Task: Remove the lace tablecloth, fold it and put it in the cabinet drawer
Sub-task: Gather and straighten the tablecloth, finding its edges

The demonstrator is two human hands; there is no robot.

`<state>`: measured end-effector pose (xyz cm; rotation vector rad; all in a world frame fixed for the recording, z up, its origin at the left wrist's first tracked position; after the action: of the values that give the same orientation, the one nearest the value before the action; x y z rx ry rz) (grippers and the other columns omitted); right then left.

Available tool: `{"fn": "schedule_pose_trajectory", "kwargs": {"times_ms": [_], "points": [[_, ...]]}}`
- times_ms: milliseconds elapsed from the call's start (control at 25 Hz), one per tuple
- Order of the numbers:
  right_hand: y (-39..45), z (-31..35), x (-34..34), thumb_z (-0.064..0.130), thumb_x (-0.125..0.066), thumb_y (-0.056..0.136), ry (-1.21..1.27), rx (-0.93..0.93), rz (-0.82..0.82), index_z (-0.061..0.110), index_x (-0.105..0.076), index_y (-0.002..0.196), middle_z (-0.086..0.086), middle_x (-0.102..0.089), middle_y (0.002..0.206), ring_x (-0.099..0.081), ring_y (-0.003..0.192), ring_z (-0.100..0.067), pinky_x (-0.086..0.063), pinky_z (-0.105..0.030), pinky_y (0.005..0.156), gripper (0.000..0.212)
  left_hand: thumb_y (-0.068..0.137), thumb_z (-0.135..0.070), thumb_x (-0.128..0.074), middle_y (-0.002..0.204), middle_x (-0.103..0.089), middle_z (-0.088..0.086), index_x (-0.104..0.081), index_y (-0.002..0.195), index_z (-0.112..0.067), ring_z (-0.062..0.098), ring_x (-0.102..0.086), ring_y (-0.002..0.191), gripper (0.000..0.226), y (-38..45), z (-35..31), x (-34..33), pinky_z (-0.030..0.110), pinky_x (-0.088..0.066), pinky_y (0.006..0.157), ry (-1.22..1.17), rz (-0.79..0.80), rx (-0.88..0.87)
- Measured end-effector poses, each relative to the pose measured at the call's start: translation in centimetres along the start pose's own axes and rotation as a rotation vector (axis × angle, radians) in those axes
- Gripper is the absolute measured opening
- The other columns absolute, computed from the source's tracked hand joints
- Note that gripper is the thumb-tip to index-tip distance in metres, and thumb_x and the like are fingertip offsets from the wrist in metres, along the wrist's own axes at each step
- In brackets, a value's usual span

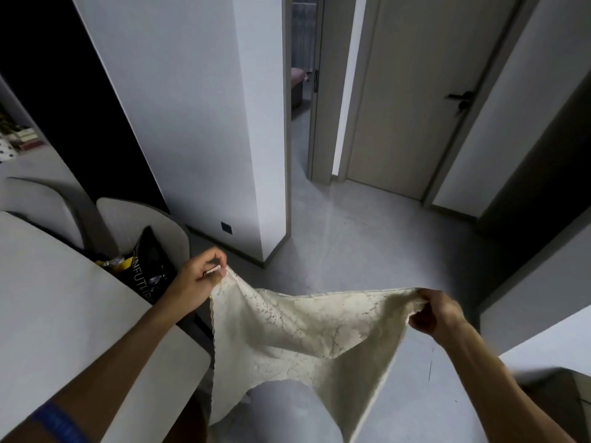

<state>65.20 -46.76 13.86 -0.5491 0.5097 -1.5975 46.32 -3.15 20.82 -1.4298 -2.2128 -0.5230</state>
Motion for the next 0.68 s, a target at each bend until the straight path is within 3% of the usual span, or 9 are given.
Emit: {"fn": "schedule_pose_trajectory", "kwargs": {"times_ms": [120,280,400,520,680], "points": [[-0.4,-2.8,0.4,0.001,-0.046,0.089,0.375,-0.185,-0.106,0.006,-0.063,0.084,-0.016,-0.06,0.075,-0.059,0.061,-0.03,-0.054,-0.036,0.052,0.019,0.079,0.02,-0.048,0.071,-0.068,0.003,-0.062,0.061,-0.018,0.029,-0.065,0.072,0.044,-0.2,-1.6,-0.8,0.028,-0.048,0.069,0.182,-0.157,0.001],[-3.4,-9.5,-2.4,-0.004,-0.042,0.088,0.337,-0.314,-0.052,0.006,-0.063,0.089,-0.018,-0.059,0.077,-0.057,0.062,-0.032,-0.049,-0.037,0.056,0.024,0.085,0.014,-0.049,0.105,-0.074,0.007,-0.078,0.087,-0.01,0.023,-0.067,0.099,0.038,-2.4,-1.8,-7.2,0.032,-0.053,0.091,0.264,0.006,0.155],[-6.3,-13.7,-5.0,-0.003,-0.049,0.089,0.374,-0.398,0.013,0.005,-0.063,0.091,-0.021,-0.06,0.086,-0.06,0.073,-0.037,-0.052,-0.045,0.058,0.017,0.089,0.002,-0.055,0.106,-0.075,0.004,-0.078,0.098,-0.015,0.021,-0.069,0.098,0.03,-5.1,-1.5,-11.5,0.03,-0.056,0.089,0.276,0.126,0.153],[-8.2,-16.0,-6.6,0.003,-0.052,0.093,0.368,-0.427,0.043,0.004,-0.063,0.084,-0.021,-0.063,0.083,-0.062,0.073,-0.036,-0.056,-0.043,0.054,0.014,0.088,-0.006,-0.059,0.095,-0.076,0.003,-0.078,0.091,-0.017,0.018,-0.069,0.086,0.022,-7.3,-1.3,-14.3,0.033,-0.058,0.081,0.259,0.162,0.117],[-9.6,-17.2,-7.9,0.007,-0.061,0.086,0.283,-0.392,0.059,-0.001,-0.067,0.077,-0.023,-0.068,0.077,-0.068,0.068,-0.037,-0.06,-0.041,0.053,0.013,0.086,-0.009,-0.069,0.092,-0.073,-0.001,-0.076,0.089,-0.014,0.008,-0.061,0.083,0.009,-9.3,-1.5,-17.0,0.011,-0.046,0.077,0.344,0.094,-0.012]]}}
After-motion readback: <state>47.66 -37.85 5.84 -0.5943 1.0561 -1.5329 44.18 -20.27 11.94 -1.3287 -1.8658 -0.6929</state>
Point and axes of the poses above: each hand's wrist, its own y-axis towards the middle knuckle, its own x-axis out of the back of the hand, z = x × y, the point moved 5 cm from there along y, towards the middle knuckle
